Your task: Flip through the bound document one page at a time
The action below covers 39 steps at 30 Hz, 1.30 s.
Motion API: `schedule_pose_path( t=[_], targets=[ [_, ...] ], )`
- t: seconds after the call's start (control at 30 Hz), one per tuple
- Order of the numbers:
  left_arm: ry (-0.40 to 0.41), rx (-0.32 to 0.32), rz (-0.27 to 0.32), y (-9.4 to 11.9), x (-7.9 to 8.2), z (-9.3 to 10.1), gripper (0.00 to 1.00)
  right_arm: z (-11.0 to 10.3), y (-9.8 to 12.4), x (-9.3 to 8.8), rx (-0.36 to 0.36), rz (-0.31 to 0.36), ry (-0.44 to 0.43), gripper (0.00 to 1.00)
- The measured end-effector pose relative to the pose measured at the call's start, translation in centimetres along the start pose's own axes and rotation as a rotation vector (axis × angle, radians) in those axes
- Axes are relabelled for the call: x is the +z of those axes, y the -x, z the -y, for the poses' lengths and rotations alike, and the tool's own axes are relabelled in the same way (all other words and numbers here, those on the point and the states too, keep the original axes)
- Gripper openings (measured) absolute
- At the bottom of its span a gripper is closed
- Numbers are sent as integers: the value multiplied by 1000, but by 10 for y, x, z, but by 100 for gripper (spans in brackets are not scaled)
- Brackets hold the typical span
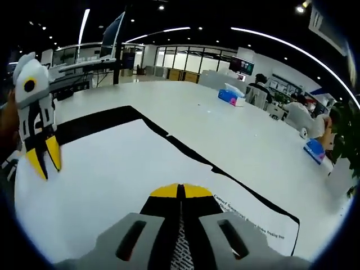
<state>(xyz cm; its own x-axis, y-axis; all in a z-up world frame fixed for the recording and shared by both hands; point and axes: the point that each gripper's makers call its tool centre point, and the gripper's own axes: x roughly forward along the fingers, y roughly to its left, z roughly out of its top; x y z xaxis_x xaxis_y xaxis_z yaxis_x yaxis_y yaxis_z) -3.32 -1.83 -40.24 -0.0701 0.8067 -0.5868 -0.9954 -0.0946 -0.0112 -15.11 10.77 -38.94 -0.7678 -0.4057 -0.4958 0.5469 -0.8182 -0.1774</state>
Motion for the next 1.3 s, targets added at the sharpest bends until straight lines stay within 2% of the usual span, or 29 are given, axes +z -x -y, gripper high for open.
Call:
schedule_pose_path(
  t=[0.13,0.23,0.43,0.47,0.5,0.53,0.57,0.6,0.7,0.8,0.9,0.97,1.0,1.1,1.23,1.3],
  targets=[
    [7,10,-3,0,0,0,18,-9,13,-4,-19,21,-34,2],
    [13,19,-8,0,0,0,18,-21,28,-7,-43,40,-5,2],
    [16,32,-30,1,-1,1,17,-37,49,-15,-77,47,-19,2],
    [14,35,-36,1,0,2,17,-39,53,-18,-91,41,-13,2],
    [12,40,-43,1,0,3,17,-33,53,-34,-105,-46,7,2],
    [10,41,-50,1,0,4,17,-34,53,-35,-115,-10,30,2],
    [11,41,-54,1,0,4,17,-39,55,-36,-123,14,19,2],
    [10,41,-59,1,-1,4,17,-42,59,-39,-120,23,31,2],
    [13,45,-63,1,-2,4,17,-44,66,-38,-117,28,56,2],
    [15,52,-67,0,-2,4,16,-39,61,-37,-117,21,-3,2],
    [17,60,-71,1,-2,4,16,-47,65,-37,-119,23,-7,2],
    [23,63,-66,1,-2,5,16,-50,67,-37,-121,35,56,2],
    [25,64,-64,1,-2,5,16,-50,68,-38,-123,32,52,2],
    [25,68,-66,1,-2,5,16,-55,73,-28,-115,93,6,2],
    [25,67,-75,1,-2,4,16,-60,73,-30,-121,91,52,2],
    [24,67,-78,1,-1,5,16,-59,79,-26,-122,106,41,2]
  ],
)
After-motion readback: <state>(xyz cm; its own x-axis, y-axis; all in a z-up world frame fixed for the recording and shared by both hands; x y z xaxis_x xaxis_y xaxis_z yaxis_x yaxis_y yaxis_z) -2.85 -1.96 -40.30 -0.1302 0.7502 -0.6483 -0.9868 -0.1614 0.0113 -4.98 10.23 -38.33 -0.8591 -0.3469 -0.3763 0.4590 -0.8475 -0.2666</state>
